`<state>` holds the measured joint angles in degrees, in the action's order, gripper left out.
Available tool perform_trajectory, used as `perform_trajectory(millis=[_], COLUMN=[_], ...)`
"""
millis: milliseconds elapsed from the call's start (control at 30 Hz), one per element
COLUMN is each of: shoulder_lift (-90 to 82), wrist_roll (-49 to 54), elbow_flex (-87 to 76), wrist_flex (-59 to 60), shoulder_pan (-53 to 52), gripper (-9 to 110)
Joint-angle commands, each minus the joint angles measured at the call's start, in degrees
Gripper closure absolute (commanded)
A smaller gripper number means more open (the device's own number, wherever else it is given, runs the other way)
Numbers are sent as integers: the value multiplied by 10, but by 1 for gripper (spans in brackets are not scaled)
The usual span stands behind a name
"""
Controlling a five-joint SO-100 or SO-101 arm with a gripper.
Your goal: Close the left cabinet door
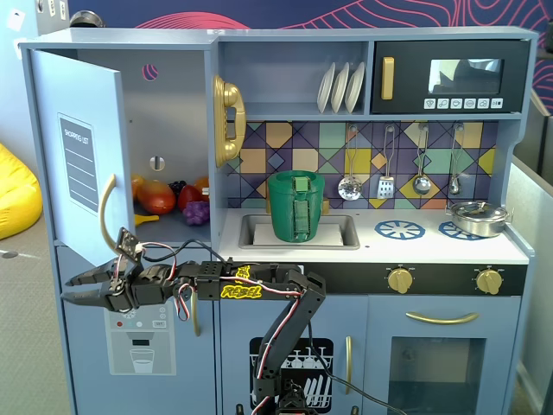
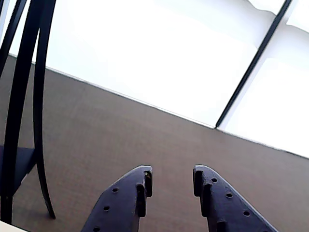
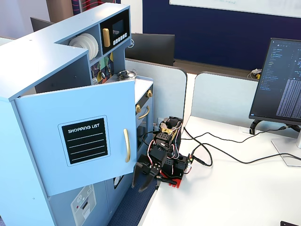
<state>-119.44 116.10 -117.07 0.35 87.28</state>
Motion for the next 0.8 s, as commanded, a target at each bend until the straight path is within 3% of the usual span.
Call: perform_trajectory(millis=[0, 467, 767], shoulder_lift=[-24, -47, -156], wrist_roll=[5, 27, -18], elbow_flex=[18, -1, -76], wrist_flex=[-20, -65, 4], shoulder_pan=[-71, -380, -401], gripper=[102, 102, 101])
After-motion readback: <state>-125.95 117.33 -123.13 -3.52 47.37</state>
